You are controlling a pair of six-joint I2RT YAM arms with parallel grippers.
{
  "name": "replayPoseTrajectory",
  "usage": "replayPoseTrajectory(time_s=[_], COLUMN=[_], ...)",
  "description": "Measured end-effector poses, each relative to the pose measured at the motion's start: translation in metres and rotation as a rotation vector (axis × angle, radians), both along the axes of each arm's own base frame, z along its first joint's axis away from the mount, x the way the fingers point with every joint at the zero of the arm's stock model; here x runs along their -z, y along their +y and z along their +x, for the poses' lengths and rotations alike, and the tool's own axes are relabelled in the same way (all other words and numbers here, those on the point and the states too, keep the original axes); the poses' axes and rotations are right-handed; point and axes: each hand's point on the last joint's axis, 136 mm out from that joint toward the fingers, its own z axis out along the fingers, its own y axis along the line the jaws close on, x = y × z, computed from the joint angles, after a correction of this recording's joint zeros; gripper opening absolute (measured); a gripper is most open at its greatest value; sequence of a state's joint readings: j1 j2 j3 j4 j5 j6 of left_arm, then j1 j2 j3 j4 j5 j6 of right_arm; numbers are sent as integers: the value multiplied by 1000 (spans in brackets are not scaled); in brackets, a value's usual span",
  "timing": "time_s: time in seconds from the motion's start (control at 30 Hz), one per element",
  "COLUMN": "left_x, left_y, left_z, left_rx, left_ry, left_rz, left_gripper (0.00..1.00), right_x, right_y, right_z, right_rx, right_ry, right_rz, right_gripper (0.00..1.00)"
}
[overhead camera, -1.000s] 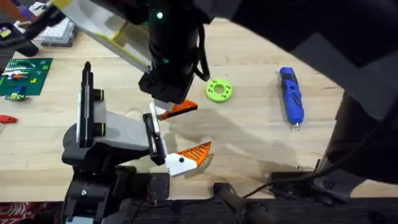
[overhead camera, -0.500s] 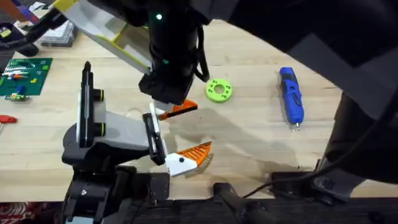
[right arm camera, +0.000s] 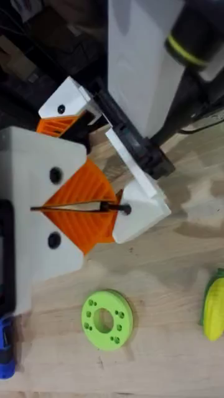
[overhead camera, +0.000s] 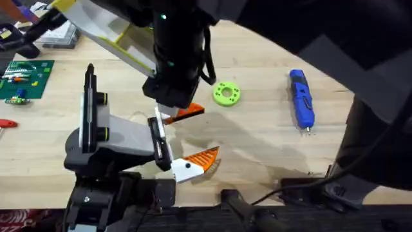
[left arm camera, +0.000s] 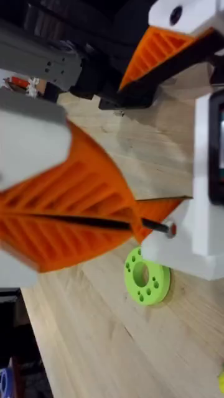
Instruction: Pick up the gripper from the table and insert it into the empty holder that is missing its gripper. Then pick up a screw, insert it into the mounting hole, and use the screwdriver to tighten it. Finally, clean up the table by picking up the vegetable and placing it into the bucket.
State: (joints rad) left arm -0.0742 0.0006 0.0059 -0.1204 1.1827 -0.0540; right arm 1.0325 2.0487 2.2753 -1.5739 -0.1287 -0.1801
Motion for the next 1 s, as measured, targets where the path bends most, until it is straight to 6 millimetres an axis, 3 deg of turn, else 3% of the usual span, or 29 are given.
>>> replayPoseTrajectory(time_s=[0.77,1.0], left_x=[0,0], left_y=[0,0], left_z=[0,0], left_rx=[-1,-1], left_ry=[7,6], left_rz=[-2,-2], left_gripper=[983,983], right_x=[-2,-14], right_y=[7,6], right_z=[3,2], right_rx=[0,0], right_ry=[-8,-18], right_rz=[34,52], right_gripper=[4,4])
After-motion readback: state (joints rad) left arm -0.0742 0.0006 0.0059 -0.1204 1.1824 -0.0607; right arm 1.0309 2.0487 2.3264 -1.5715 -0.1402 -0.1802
